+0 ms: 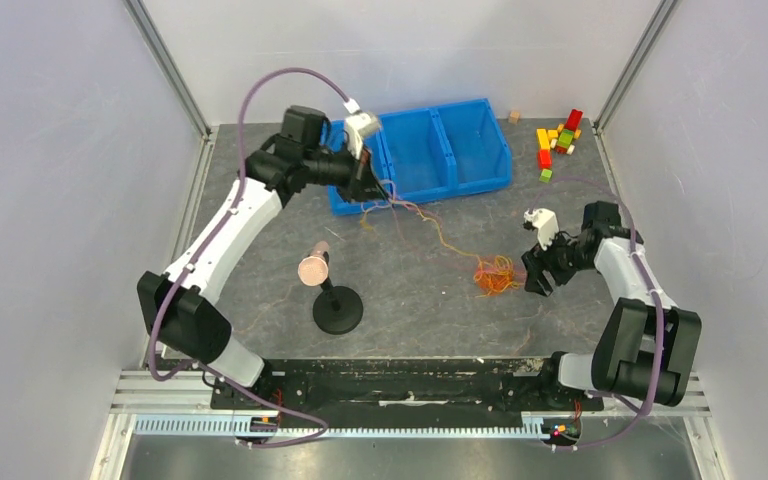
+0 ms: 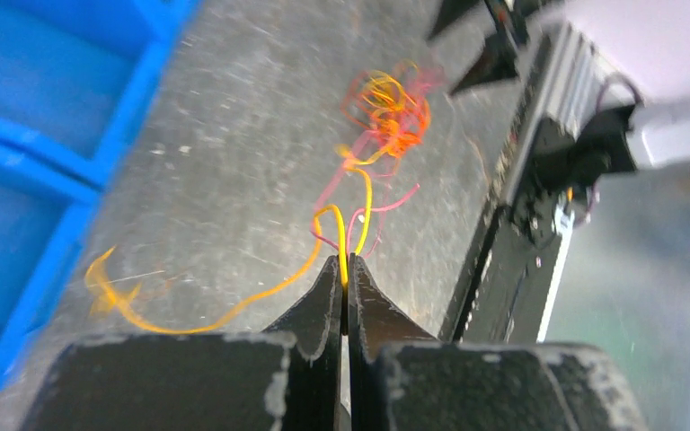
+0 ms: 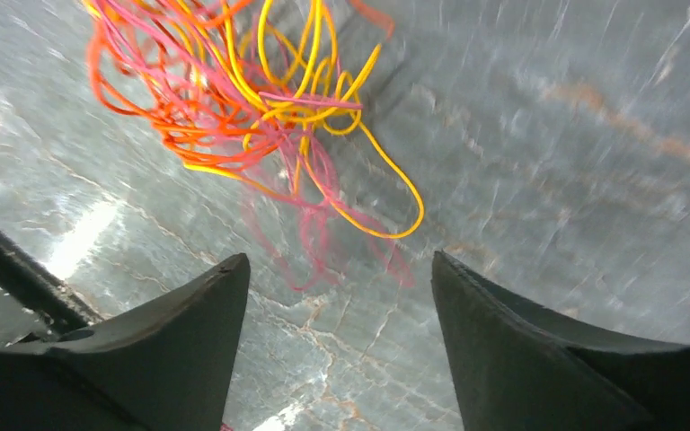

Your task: Untangle the cables

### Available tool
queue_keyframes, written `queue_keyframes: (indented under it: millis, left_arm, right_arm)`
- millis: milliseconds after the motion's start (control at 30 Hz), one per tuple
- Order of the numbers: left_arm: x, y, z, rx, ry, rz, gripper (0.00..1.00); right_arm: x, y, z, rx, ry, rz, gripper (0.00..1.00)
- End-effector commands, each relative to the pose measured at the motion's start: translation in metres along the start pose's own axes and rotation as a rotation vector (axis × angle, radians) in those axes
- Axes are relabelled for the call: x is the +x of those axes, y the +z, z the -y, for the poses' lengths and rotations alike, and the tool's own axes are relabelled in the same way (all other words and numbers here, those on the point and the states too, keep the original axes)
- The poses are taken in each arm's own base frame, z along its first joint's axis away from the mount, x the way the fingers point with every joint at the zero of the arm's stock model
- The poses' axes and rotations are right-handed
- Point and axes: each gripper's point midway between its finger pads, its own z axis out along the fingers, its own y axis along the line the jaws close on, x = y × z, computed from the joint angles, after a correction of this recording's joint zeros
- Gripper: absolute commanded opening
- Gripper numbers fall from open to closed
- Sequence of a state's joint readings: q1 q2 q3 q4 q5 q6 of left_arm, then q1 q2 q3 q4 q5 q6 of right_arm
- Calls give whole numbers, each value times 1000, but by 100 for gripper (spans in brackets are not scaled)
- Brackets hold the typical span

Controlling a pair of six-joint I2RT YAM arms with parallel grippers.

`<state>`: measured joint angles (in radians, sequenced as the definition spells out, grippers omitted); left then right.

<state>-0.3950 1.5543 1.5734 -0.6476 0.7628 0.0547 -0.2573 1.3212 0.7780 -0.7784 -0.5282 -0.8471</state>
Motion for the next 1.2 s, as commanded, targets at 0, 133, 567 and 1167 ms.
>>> queue_keyframes:
  millis: [0,133,567,1167]
  left_arm:
    - [38,18,31,108,175,-104,2]
    - [60,36,26,128,186,-172,2]
    - [109,43,10,84,281,-501,78]
    - [127,65,-75,-168,353,-584,76]
  right_arm:
    - [-62,-19,-21,-135,-18,167,81]
    - [-98,-13,-19,-108,-37,210,86]
    - [-140,19,-54,-187,-38,269,84]
    - [-89,52,-36,-27,18,94,79]
